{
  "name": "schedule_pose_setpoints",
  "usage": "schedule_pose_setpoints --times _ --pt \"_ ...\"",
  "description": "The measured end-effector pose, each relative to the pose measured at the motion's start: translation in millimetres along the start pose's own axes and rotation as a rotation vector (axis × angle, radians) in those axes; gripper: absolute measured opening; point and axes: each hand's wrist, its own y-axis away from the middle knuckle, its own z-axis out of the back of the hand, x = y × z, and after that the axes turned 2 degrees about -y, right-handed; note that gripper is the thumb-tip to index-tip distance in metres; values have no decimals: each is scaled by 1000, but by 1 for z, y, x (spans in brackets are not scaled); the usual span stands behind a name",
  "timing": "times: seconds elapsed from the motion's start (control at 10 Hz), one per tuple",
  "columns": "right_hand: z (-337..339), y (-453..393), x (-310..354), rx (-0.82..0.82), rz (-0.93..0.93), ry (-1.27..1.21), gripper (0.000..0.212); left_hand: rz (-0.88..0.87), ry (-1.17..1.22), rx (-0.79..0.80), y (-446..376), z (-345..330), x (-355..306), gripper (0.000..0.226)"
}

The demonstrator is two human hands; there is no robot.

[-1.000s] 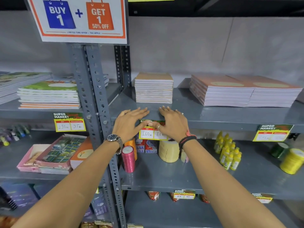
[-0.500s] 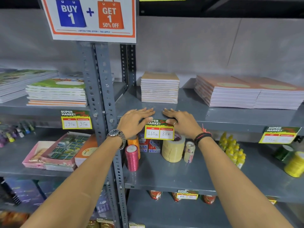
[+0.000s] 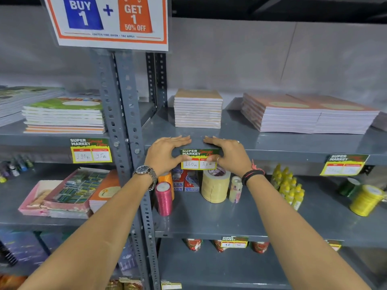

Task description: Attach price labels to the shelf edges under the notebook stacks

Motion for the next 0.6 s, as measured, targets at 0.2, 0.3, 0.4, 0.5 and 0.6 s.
schedule_pose_setpoints --times 0.2,0.3,0.4,0.5,0.6 --pt "10 -4 1 119 -37 -35 58 72 66 49 -4 9 -4 38" --pt "17 -5 0 200 -56 -36 61 152 132 97 -6 13 -9 35" --pt "27 -7 5 285 -50 -25 60 212 134 151 -9 20 -15 35" --pt "44 -7 9 414 -53 -49 64 282 204 169 -11 30 -25 36" --pt "58 -8 6 359 -135 -154 67 319 140 104 -17 33 -35 48"
